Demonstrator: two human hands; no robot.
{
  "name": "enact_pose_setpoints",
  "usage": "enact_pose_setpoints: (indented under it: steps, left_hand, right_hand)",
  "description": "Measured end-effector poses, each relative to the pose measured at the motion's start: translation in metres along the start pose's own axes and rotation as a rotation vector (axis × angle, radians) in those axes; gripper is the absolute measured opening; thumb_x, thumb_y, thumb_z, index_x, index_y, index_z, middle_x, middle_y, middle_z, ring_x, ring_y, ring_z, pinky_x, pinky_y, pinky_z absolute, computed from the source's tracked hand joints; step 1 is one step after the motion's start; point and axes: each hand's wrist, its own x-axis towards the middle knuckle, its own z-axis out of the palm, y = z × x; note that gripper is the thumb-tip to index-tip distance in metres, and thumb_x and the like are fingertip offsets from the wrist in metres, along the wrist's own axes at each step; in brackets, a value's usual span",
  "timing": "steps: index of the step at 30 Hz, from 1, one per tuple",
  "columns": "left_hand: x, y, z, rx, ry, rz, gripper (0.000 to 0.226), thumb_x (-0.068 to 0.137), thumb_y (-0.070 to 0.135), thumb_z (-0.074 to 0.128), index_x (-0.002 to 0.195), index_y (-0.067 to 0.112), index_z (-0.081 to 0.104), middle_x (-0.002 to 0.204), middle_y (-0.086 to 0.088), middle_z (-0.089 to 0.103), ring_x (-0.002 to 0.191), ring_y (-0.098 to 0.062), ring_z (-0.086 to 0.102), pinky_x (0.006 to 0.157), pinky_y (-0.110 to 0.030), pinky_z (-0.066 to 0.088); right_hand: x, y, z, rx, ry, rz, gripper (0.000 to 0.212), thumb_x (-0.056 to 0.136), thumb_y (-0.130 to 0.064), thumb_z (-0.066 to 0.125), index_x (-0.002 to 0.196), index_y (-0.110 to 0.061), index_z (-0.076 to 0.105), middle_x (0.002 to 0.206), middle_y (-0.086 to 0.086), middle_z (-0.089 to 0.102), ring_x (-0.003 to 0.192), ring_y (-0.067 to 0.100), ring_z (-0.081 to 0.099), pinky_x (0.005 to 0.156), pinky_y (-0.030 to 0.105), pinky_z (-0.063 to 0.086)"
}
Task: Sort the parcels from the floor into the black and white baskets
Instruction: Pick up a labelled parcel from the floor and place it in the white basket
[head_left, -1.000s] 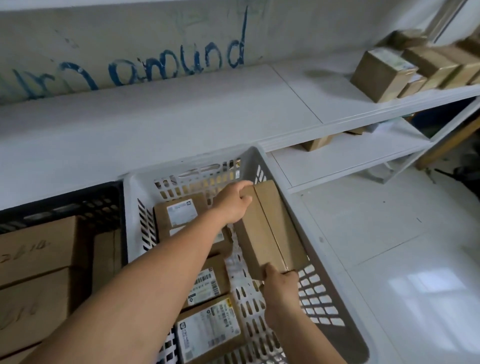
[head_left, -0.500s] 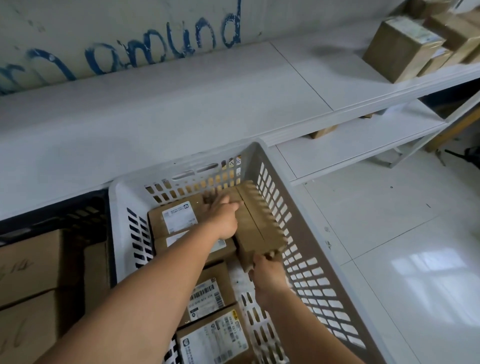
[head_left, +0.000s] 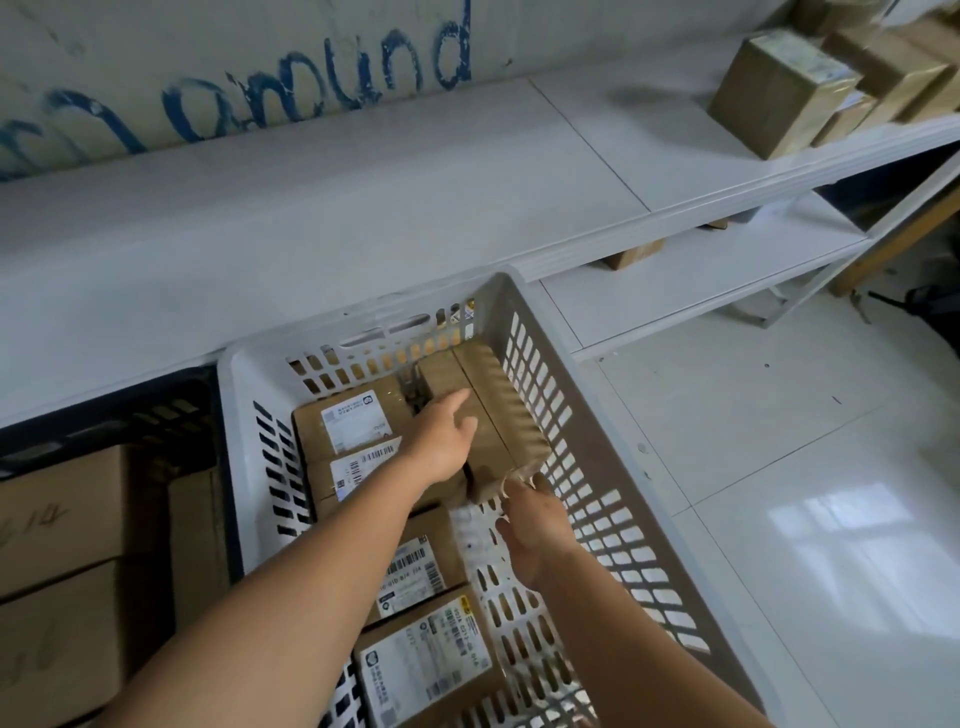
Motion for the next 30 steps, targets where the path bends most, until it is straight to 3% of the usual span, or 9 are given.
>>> enact_pose_setpoints:
  steps: [5,13,17,19,22,24,27,30]
  left_hand:
    - [-0.047,0.018,0.007,-0.344,0.192,0.048,0.044,0.1,0.029,0.043,0.143,0.019,0.04,0.146,0.0,0.045,0.132,-0.014,0.043,0.101,-0.024,0.033]
    - [-0.125,0.054,0.036,-0.585,0.126,0.141,0.037,0.099,0.035,0.043,0.134,0.025,0.049,0.136,0.003,0.054,0.118,-0.01,0.052,0.081,-0.015,0.042]
    - [-0.156,0.077,0.066,-0.621,0.039,0.2,0.04,0.099,0.038,0.041,0.136,0.023,0.047,0.131,0.004,0.057,0.117,-0.009,0.054,0.095,-0.025,0.044]
    - [-0.17,0.09,0.084,-0.613,-0.014,0.226,0.039,0.099,0.04,0.04,0.134,0.024,0.047,0.127,0.007,0.058,0.114,-0.007,0.056,0.095,-0.025,0.045]
    - [-0.192,0.111,0.116,-0.607,-0.093,0.25,0.034,0.1,0.039,0.038,0.129,0.024,0.049,0.122,0.008,0.06,0.111,-0.007,0.058,0.094,-0.026,0.046]
    - [-0.207,0.126,0.143,-0.601,-0.129,0.254,0.028,0.1,0.037,0.038,0.123,0.026,0.052,0.121,0.006,0.061,0.109,-0.009,0.059,0.097,-0.03,0.047]
    - [-0.235,0.149,0.187,-0.583,-0.183,0.267,0.029,0.101,0.035,0.039,0.123,0.023,0.053,0.117,0.005,0.063,0.107,-0.01,0.061,0.092,-0.027,0.048]
    - [-0.268,0.172,0.234,-0.561,-0.277,0.278,0.028,0.101,0.033,0.038,0.122,0.021,0.053,0.113,0.005,0.063,0.104,-0.011,0.061,0.086,-0.023,0.046]
  right_hand:
    - [-0.047,-0.003,-0.016,0.013,0.012,-0.195,0.048,0.101,-0.027,0.042,0.148,-0.021,0.033,0.14,-0.004,0.046,0.13,0.019,0.042,0.105,0.035,0.034]
    - [-0.12,0.004,-0.054,0.056,0.138,-0.363,0.039,0.102,-0.035,0.038,0.139,-0.025,0.044,0.133,-0.001,0.054,0.122,0.018,0.05,0.101,0.035,0.041]
    - [-0.145,0.008,-0.093,0.111,0.259,-0.41,0.036,0.1,-0.037,0.041,0.132,-0.024,0.05,0.127,-0.002,0.057,0.119,0.019,0.053,0.099,0.036,0.044]
    - [-0.156,0.012,-0.117,0.171,0.297,-0.426,0.031,0.1,-0.037,0.042,0.127,-0.027,0.053,0.123,-0.003,0.058,0.117,0.019,0.054,0.101,0.038,0.044]
    - [-0.172,0.022,-0.157,0.241,0.35,-0.44,0.015,0.099,-0.032,0.044,0.095,-0.03,0.058,0.113,0.004,0.061,0.111,0.026,0.057,0.102,0.044,0.045]
    - [-0.183,0.033,-0.188,0.321,0.388,-0.439,0.017,0.098,-0.03,0.045,0.087,-0.026,0.058,0.108,0.005,0.062,0.113,0.029,0.054,0.101,0.046,0.043]
    - [-0.198,0.056,-0.24,0.439,0.428,-0.446,0.018,0.098,-0.033,0.046,0.107,-0.025,0.059,0.103,-0.01,0.061,0.111,0.02,0.058,0.104,0.04,0.043]
    - [-0.214,0.082,-0.294,0.51,0.495,-0.421,0.029,0.098,-0.036,0.045,0.12,-0.022,0.058,0.103,-0.013,0.06,0.111,0.014,0.056,0.103,0.038,0.042]
